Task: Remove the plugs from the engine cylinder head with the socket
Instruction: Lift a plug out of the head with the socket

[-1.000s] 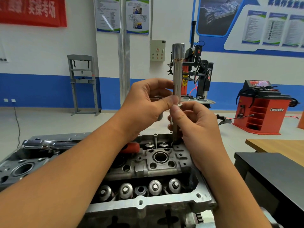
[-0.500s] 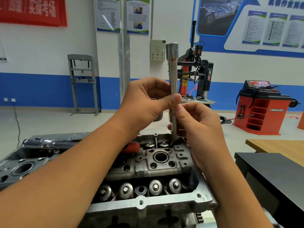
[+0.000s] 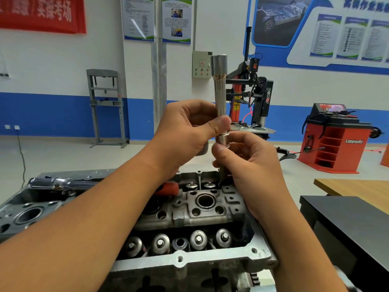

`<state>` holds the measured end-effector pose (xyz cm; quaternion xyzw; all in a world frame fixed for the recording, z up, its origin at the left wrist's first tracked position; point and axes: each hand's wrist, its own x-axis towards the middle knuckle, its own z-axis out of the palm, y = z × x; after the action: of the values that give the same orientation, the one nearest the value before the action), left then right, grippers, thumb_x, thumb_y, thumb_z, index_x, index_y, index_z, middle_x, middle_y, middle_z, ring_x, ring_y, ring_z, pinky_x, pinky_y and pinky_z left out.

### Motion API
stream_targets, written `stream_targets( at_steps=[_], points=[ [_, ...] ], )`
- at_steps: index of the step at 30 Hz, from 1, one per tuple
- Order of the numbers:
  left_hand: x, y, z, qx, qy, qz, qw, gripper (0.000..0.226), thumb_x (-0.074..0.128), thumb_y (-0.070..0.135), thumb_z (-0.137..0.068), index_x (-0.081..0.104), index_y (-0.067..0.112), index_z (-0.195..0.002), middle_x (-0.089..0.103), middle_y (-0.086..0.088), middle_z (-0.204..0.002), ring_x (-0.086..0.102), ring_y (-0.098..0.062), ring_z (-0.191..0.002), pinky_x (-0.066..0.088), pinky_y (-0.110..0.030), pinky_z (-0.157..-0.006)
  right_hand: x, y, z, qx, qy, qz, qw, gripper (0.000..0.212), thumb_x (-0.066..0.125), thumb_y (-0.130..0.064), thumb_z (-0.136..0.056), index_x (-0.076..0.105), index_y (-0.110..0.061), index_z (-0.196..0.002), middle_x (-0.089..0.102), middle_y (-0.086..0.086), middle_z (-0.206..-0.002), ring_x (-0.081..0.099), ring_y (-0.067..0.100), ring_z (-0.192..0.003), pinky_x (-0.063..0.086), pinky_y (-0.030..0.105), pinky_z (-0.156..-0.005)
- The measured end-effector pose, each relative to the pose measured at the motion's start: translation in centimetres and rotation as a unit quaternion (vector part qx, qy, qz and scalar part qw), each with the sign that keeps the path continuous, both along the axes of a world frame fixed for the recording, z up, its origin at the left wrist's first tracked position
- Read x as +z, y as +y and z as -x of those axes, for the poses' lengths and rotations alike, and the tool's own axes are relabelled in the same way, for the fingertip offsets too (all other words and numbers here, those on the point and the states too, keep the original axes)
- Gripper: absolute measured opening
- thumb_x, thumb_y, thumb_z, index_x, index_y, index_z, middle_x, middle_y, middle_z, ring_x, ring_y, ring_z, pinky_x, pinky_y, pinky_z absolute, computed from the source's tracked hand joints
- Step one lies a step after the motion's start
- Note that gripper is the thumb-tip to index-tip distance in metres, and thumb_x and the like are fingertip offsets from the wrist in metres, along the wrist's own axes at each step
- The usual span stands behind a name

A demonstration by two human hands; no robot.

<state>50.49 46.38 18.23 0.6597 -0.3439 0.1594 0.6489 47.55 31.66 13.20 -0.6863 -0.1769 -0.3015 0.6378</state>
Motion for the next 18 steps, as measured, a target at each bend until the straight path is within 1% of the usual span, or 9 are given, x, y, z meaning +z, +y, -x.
stream_targets(
  at_steps=[1,3,5,7,9,11,13,15,18],
  points=[
    [-0.1,0.02,-0.01,0.018,-0.004,-0.002,1.0,0.028,0.082,0.025,-0.078,0.073,0.007,-0.098,0.078,-0.014,-0.088,0.061,-0.029,-0.068,0.046,-0.027,-0.049,-0.03,-0.02,0.03,-0.012,-0.002,0.0,1.0,0.013,0.084,-0.021,-0.086,0.072,-0.024,-0.09,0.077,0.006,-0.081,0.075,0.033,-0.079,0.063,0.054,-0.078],
    [-0.14,0.07,-0.07,0.029,-0.001,0.005,1.0,0.041,0.082,0.032,-0.069,0.071,0.004,-0.097,0.077,-0.01,-0.083,0.058,-0.024,-0.064,0.046,-0.027,-0.048,-0.1,-0.09,0.01,-0.029,-0.005,-0.003,1.0,0.019,0.087,-0.021,-0.084,0.069,-0.022,-0.088,0.076,0.005,-0.08,0.075,0.031,-0.077,0.063,0.055,-0.076],
    [-0.11,0.08,-0.23,-0.004,0.011,0.01,1.0,0.034,0.077,0.03,-0.08,0.071,0.005,-0.102,0.077,-0.008,-0.085,0.051,-0.017,-0.051,0.041,-0.024,-0.043,-0.09,-0.11,0.0,-0.03,-0.005,0.002,1.0,0.015,0.083,-0.021,-0.088,0.068,-0.02,-0.089,0.076,0.004,-0.08,0.076,0.027,-0.075,0.063,0.055,-0.075],
    [-0.03,0.03,-0.27,-0.041,0.02,0.008,0.999,0.022,0.064,0.02,-0.099,0.07,0.004,-0.114,0.079,-0.011,-0.097,0.047,-0.016,-0.046,0.036,-0.026,-0.045,-0.06,-0.14,-0.09,-0.019,-0.005,0.01,1.0,0.005,0.075,-0.019,-0.095,0.071,-0.019,-0.092,0.077,0.002,-0.082,0.076,0.023,-0.074,0.063,0.053,-0.075],
    [-0.02,0.02,-0.33,-0.042,0.024,0.002,0.999,0.019,0.057,0.009,-0.105,0.069,0.005,-0.119,0.08,-0.012,-0.101,0.046,-0.016,-0.045,0.035,-0.027,-0.046,-0.11,-0.15,-0.21,-0.008,-0.004,0.012,1.0,0.009,0.067,-0.018,-0.101,0.073,-0.02,-0.095,0.077,0.001,-0.084,0.077,0.023,-0.074,0.063,0.052,-0.075],
    [-0.01,-0.05,-0.24,-0.032,0.02,0.006,0.999,0.017,0.057,0.006,-0.104,0.07,0.006,-0.116,0.08,-0.012,-0.097,0.041,-0.017,-0.045,0.035,-0.024,-0.043,-0.07,-0.04,-0.24,-0.002,-0.001,0.016,1.0,0.014,0.063,-0.019,-0.103,0.074,-0.022,-0.094,0.077,0.001,-0.085,0.076,0.024,-0.073,0.062,0.052,-0.076],
    [-0.04,-0.11,-0.27,-0.034,0.024,0.013,0.999,0.016,0.059,0.005,-0.103,0.071,0.009,-0.113,0.079,-0.011,-0.092,0.038,-0.016,-0.046,0.034,-0.023,-0.042,-0.09,-0.01,-0.24,0.002,0.001,0.011,1.0,0.011,0.066,-0.022,-0.1,0.075,-0.023,-0.093,0.077,0.003,-0.084,0.076,0.025,-0.073,0.062,0.05,-0.075],
    [-0.05,-0.22,-0.23,-0.027,0.021,0.016,0.999,0.015,0.064,0.007,-0.1,0.071,0.008,-0.113,0.079,-0.014,-0.093,0.041,-0.015,-0.047,0.036,-0.022,-0.042,-0.18,-0.15,-0.24,-0.004,-0.002,-0.001,1.0,0.004,0.075,-0.027,-0.092,0.073,-0.024,-0.092,0.077,0.003,-0.082,0.077,0.025,-0.073,0.062,0.048,-0.073],
    [-0.05,-0.24,-0.16,-0.006,0.011,0.015,1.0,0.028,0.075,0.025,-0.083,0.072,0.013,-0.108,0.077,-0.016,-0.096,0.054,-0.029,-0.061,0.042,-0.024,-0.044,-0.25,-0.39,-0.22,-0.033,-0.008,-0.007,0.999,0.017,0.084,-0.027,-0.086,0.069,-0.02,-0.091,0.077,0.005,-0.079,0.077,0.026,-0.073,0.064,0.052,-0.073]
  ],
)
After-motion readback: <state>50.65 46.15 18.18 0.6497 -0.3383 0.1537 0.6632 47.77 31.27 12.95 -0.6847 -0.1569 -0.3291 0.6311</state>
